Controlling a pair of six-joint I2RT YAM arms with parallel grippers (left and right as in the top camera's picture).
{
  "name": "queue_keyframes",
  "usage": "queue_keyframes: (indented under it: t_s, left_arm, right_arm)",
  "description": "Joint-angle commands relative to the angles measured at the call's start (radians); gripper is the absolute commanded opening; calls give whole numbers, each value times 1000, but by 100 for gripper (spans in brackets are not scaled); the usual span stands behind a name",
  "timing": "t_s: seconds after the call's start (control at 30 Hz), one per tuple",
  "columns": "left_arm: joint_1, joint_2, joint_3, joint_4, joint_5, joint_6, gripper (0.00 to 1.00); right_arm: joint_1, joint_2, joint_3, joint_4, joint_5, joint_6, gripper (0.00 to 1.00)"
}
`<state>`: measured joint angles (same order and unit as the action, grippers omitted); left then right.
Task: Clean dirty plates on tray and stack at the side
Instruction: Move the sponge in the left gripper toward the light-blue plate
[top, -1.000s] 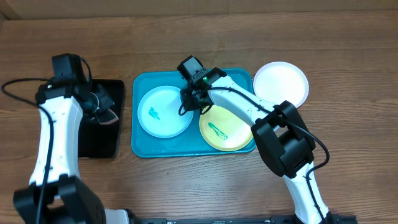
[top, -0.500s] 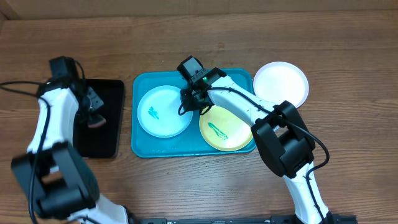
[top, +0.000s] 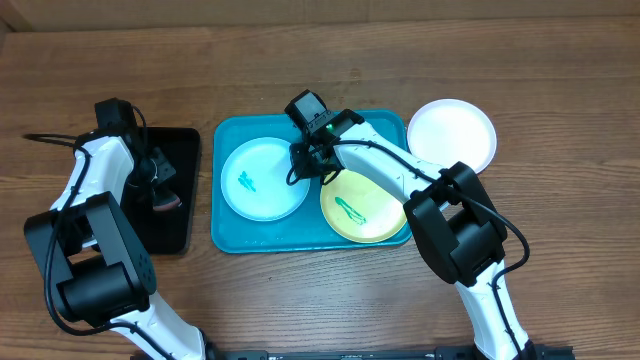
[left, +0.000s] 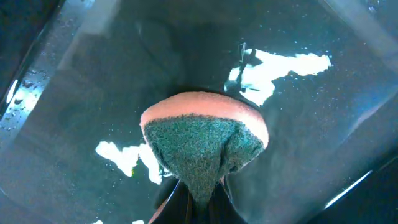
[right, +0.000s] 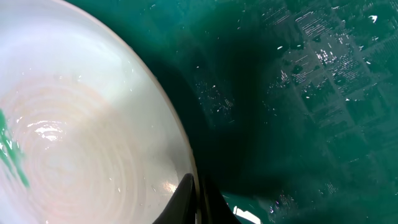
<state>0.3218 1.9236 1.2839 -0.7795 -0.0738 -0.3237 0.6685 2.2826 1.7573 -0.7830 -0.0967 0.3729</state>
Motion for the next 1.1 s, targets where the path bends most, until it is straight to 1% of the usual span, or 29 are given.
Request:
queue_keyframes:
  t_s: [0.0, 0.03, 0.07, 0.13, 0.27, 0.37, 0.43, 0.5, 0.57, 0.7, 0.87, 0.93, 1.0, 1.07]
  left_arm:
    - [6, 32, 5, 3, 19, 36, 6]
    - [6, 43, 5, 1, 19, 36, 14]
    - [6, 54, 5, -2, 19, 36, 18]
    - [6, 68, 5, -7, 18, 39, 20]
    - [7, 71, 10, -14, 0, 95, 20]
    - [7, 58, 48, -54, -23, 95, 18]
    - [7, 44, 91, -93, -23, 93, 13]
    - [7, 36, 139, -139, -18, 92, 4]
    - [7, 34, 177, -178, -11, 92, 4]
    - [7, 34, 162, -182, -11, 92, 9]
    - [7, 34, 44, -93, -11, 91, 15]
    - [7, 34, -10, -43, -11, 87, 25]
    - [7, 34, -27, -24, -13, 88, 26]
    - [7, 32, -20, -21, -13, 88, 24]
  right_arm:
    - [5, 31, -37, -1, 43, 5, 4]
    - [5, 31, -37, -1, 43, 5, 4]
    - [5, 31, -37, -1, 43, 6, 4]
    - [5, 31, -37, 0, 43, 6, 4]
    - [5, 31, -37, -1, 43, 5, 4]
    - [5, 31, -37, 0, 43, 5, 4]
    - [5, 31, -37, 0, 44, 5, 4]
    - [5, 31, -37, 0, 44, 5, 4]
    - [5, 31, -37, 0, 43, 5, 4]
    - [5, 31, -37, 0, 44, 5, 4]
    - [5, 31, -37, -1, 43, 5, 4]
    - [5, 31, -37, -1, 43, 5, 4]
    - [5, 31, -37, -1, 43, 5, 4]
    - [5, 31, -37, -1, 43, 5, 4]
